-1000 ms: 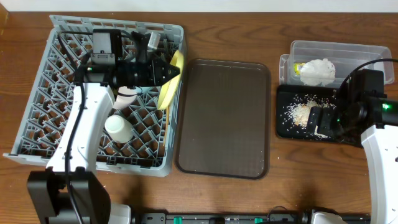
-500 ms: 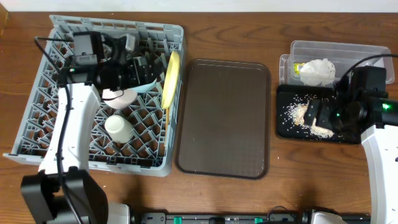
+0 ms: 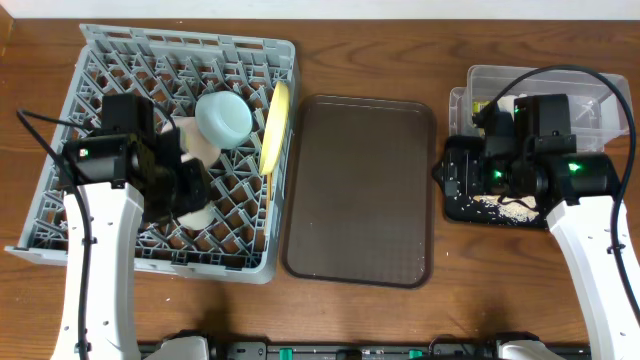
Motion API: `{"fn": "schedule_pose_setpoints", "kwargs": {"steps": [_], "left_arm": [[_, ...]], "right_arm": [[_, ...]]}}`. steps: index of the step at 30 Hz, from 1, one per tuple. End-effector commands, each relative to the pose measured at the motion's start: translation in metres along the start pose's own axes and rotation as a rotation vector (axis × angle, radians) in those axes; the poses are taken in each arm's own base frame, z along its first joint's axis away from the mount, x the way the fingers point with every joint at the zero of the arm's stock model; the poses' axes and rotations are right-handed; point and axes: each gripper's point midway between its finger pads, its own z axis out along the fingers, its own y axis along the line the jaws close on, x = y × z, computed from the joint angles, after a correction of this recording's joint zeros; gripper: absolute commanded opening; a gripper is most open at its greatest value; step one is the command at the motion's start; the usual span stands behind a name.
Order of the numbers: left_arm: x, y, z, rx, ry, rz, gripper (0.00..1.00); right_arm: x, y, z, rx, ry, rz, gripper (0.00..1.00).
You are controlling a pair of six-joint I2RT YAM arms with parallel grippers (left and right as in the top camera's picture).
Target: Sort waste into correct bins and load items into the dishwasher
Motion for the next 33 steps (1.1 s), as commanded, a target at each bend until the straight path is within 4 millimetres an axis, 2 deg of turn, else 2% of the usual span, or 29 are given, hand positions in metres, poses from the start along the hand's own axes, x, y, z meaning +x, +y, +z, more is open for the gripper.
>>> {"fn": "schedule_pose_setpoints", "kwargs": {"steps": [1,6,9,10,11,12,13,15,17,19,20,21,22,25,28,33], "left_arm": [[0.014,0.005,-0.007,-0.026,0.020,0.015,0.06],[0.025,0.002,-0.031,-0.017,-0.079,0.037,0.06],[0.035,0.001,-0.044,-0.011,-0.125,0.093,0.06],[0.038,0.001,-0.048,-0.009,-0.140,0.124,0.06],[0.043,0.000,-0.054,-0.008,-0.172,0.175,0.17],[0.050,-0.005,-0.064,0.010,-0.232,0.214,0.47],[0.054,-0.007,-0.072,0.017,-0.293,0.253,0.65],[0.064,-0.011,-0.085,0.029,-0.404,0.309,0.74],[0.083,-0.011,-0.098,0.038,-0.559,0.374,0.76],[0.096,-0.009,-0.101,0.045,-0.627,0.394,0.79],[0.107,-0.006,-0.102,0.052,-0.679,0.405,0.85],[0.113,-0.005,-0.101,0.062,-0.703,0.404,0.86],[0.118,-0.004,-0.102,0.068,-0.739,0.412,0.99],[0.125,-0.004,-0.104,0.077,-0.770,0.419,0.99],[0.125,-0.014,-0.108,0.128,-0.786,0.446,0.99],[0.125,-0.013,-0.107,0.123,-0.781,0.443,0.99]], "right_arm": [[0.006,-0.014,-0.002,0.092,0.031,-0.004,0.91],[0.009,-0.020,-0.003,0.128,0.040,-0.001,0.94],[0.011,-0.020,-0.005,0.128,0.045,-0.013,0.83],[0.012,-0.019,-0.006,0.129,0.043,-0.009,0.82],[0.013,-0.018,-0.011,0.128,0.035,-0.007,0.82],[0.016,-0.018,-0.018,0.136,0.023,-0.001,0.83],[0.018,-0.019,-0.026,0.157,-0.001,0.013,0.91],[0.022,-0.021,-0.039,0.180,-0.057,0.008,0.99],[0.032,-0.024,-0.055,0.210,-0.149,0.004,0.99],[0.040,-0.026,-0.067,0.228,-0.231,-0.002,0.99],[0.049,-0.027,-0.079,0.237,-0.305,-0.012,0.99],[0.056,-0.028,-0.088,0.241,-0.358,-0.018,0.99],[0.064,-0.028,-0.101,0.243,-0.424,-0.025,0.99],[0.076,-0.025,-0.118,0.230,-0.503,-0.036,0.99],[0.095,-0.022,-0.134,0.215,-0.560,-0.046,0.99],[0.115,-0.026,-0.128,0.226,-0.498,-0.037,0.99]]}}
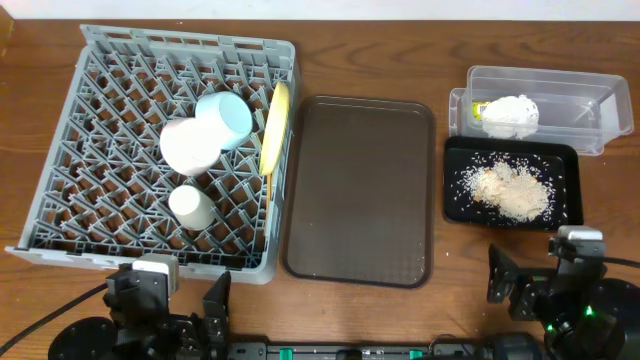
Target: Sort waste into correct bins and load items into the dishwasher
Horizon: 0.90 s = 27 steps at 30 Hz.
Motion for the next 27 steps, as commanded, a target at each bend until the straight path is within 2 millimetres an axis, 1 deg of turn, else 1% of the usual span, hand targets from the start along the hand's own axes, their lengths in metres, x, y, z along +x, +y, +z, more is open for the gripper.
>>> {"fn": "schedule_pose_setpoints", "kwargs": {"steps": [1,2,11,13,15,18,21,25,27], "left_arm": [[0.000,-0.003,0.001,0.019,0.001,0.013,0.99],[0.000,-0.003,0.001,0.019,0.001,0.012,0.99],[0.000,-0.003,0.001,0.019,0.001,0.013,0.99],[0.000,-0.003,0.001,0.019,0.001,0.013,0.99],[0.000,-0.003,0.001,0.019,0.001,0.013,0.98],[0.000,-0.003,0.001,0.019,0.001,0.013,0.98],[0.000,-0.003,0.001,0.019,0.001,0.013,0.98],[0.000,-0.003,0.001,0.019,0.001,0.013,0.98],[0.000,-0.003,0.001,0.019,0.001,0.013,0.98]], "right_arm": [[0.014,-0.001,0.002,0.004,0.053,0.001,0.99],[0.016,-0.002,0.001,0.006,0.062,0.001,0.99],[0.016,-0.002,0.001,0.006,0.063,0.001,0.99],[0.015,-0.008,0.001,0.044,0.055,-0.015,0.99],[0.015,-0.008,0.001,0.043,0.053,-0.015,0.99],[0.000,-0.006,0.002,0.028,-0.042,-0.015,0.99],[-0.010,-0.004,0.011,0.012,-0.139,-0.028,0.99],[-0.017,0.001,0.037,-0.027,-0.310,-0.052,0.99],[-0.018,0.004,0.046,-0.055,-0.380,-0.057,0.99]]}}
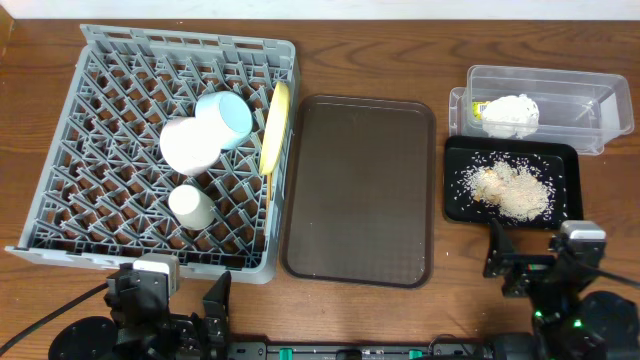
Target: Sort waste into correct bins and load items into the dishwasher
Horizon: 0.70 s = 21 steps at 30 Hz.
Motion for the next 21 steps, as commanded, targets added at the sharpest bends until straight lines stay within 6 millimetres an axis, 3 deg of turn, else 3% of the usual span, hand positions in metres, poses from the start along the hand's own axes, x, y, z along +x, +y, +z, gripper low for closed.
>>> {"fn": "schedule_pose_setpoints", "kwargs": {"steps": [1,6,14,21], "left_arm": [[-0.001,-0.002,0.000,0.015,-0.003,0.013,0.98],[-0.001,-0.002,0.000,0.015,-0.003,0.013,0.98],[-0.001,-0.002,0.000,0.015,-0.003,0.013,0.98],[-0.001,-0.002,0.000,0.015,-0.003,0.013,0.98]], "right_arm": [[0.018,0.008,0.015,-0.061,-0.068,-0.030,0.99],[0.029,0.013,0.034,-0.109,-0.196,-0.049,0.99],[0.022,0.014,0.051,-0.114,-0.379,-0.152,0.99],[0.058,0.006,0.069,-0.088,-0.302,-0.191,0.99]]}}
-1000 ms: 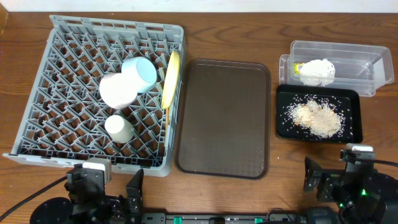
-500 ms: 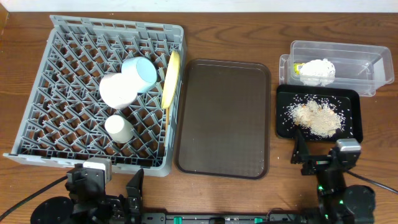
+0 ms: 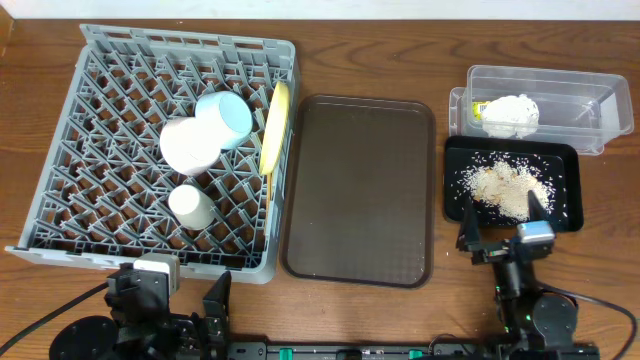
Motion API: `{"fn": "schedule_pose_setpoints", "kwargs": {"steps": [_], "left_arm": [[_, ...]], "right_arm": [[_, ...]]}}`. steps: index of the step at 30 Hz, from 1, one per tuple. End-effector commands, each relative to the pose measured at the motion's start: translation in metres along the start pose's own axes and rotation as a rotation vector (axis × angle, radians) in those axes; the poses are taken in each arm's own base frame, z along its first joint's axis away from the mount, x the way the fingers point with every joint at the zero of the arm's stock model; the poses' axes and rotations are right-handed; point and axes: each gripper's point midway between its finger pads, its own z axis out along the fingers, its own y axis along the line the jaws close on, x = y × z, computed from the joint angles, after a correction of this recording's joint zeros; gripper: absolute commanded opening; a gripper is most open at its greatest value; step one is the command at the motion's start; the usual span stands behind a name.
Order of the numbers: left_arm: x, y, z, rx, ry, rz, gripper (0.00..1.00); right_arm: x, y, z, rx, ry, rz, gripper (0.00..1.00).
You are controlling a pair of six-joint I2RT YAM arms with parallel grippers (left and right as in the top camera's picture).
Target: Sort waste into correct bins and load items into the dishwasher
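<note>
The grey dishwasher rack [image 3: 110, 70] on the left holds a light blue bowl [image 3: 228, 117], a white cup [image 3: 188, 146], a smaller white cup [image 3: 190, 206] and a yellow plate [image 3: 273, 126] standing on edge. A crumpled white paper [image 3: 508, 113] lies in the clear bin [image 3: 590, 100]. Pale food scraps [image 3: 505, 188] lie in the black bin [image 3: 562, 160]. My right gripper [image 3: 502, 222] stands open at the black bin's near edge, holding nothing. My left gripper [image 3: 214, 293] is folded back at the table's front edge below the rack, and its jaws are not clear.
A brown tray [image 3: 360, 190] with nothing on it lies between the rack and the bins. The wooden table [image 3: 330, 40] shows around all of them. The arm bases sit along the front edge.
My right gripper has moved left and farther up the table, from the front right corner to the black bin's near edge. The left arm and all the objects are as they were.
First my left arm was over the rack by the cups and my right arm over the two bins. Then both arms were folded back at the front edge, with the dishes in the rack and waste in the bins. Since then the right gripper has moved toward the black bin.
</note>
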Motion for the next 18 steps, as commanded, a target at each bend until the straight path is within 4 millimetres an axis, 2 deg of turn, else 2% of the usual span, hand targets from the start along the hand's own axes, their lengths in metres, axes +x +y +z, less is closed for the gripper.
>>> {"fn": "schedule_pose_setpoints", "kwargs": {"steps": [1,5,18], "left_arm": [[-0.001,-0.003,0.000,0.015,-0.005,0.014,0.98],[-0.001,-0.003,0.000,0.015,-0.005,0.014,0.98],[-0.001,-0.003,0.000,0.015,-0.005,0.014,0.98]], "right_arm": [[0.024,-0.003,0.000,0.009,0.072,-0.040,0.99],[0.043,-0.003,-0.002,0.010,0.150,-0.048,0.99],[0.042,-0.002,-0.002,0.009,0.148,-0.019,0.99]]}}
